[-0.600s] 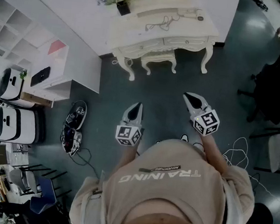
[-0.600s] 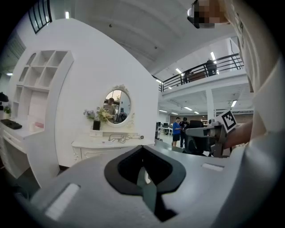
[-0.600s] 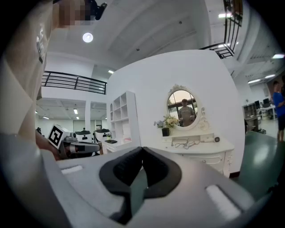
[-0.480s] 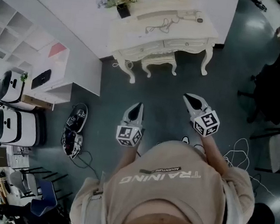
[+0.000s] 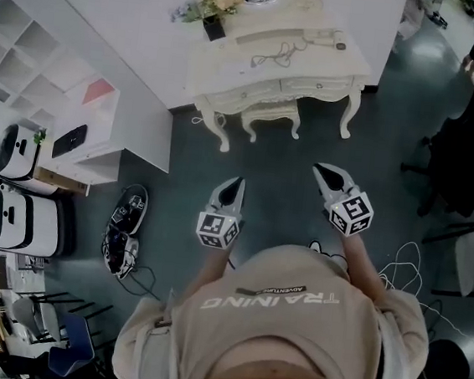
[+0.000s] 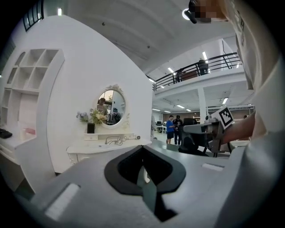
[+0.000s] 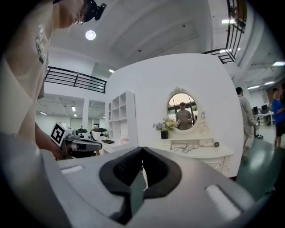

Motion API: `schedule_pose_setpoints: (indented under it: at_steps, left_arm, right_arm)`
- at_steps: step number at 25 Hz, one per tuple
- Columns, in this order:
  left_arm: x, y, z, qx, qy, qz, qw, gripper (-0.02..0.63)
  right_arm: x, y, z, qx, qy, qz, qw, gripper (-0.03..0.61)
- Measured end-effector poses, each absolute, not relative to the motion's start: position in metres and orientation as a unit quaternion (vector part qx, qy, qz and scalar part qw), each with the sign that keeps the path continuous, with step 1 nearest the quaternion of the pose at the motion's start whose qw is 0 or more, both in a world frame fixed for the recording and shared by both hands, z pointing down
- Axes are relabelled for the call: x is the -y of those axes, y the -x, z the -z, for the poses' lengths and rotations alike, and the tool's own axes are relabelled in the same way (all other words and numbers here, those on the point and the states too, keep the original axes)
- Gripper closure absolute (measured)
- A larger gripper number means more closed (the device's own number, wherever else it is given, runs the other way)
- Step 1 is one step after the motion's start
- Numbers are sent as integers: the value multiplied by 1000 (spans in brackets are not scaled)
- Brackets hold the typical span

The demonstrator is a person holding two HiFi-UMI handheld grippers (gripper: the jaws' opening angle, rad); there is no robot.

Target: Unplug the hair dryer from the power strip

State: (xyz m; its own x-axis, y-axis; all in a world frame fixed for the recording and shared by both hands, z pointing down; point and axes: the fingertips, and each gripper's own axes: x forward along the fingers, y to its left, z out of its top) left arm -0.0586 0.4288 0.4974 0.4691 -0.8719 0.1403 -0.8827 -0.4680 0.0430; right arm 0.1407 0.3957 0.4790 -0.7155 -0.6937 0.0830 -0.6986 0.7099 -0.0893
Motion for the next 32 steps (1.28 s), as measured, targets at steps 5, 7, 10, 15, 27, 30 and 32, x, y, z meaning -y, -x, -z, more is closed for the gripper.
schedule_pose_setpoints:
  at_steps: [5, 7, 10, 15, 27, 30, 32]
  left_arm:
    - [-425, 72, -501, 498, -863, -49, 61, 607]
    - [-425, 82, -508, 494, -865, -52, 68, 607]
    - [-428, 101, -523, 490, -865, -55, 88, 607]
    - [-426, 120, -550, 488, -864, -53, 111, 607]
    - [-381, 108, -551, 506, -852, -55, 127, 607]
    - [-349, 98, -536, 514, -848, -61, 113, 607]
    - [-327, 91, -525, 518, -847, -68, 97, 607]
  right_arm:
    - [-398, -118, -488, 925, -373, -62, 41, 574]
    - [-397, -109, -493, 923, -376, -65, 51, 574]
    - [-395, -94, -498, 918, -384, -75, 57, 574]
    - [-396, -76, -516, 919, -377, -87, 75, 574]
    - [-338, -61, -537, 937, -325, -102, 77, 574]
    - [-305, -73, -532, 938, -326, -99, 61, 574]
    - [-283, -78, -531, 941, -320, -97, 51, 574]
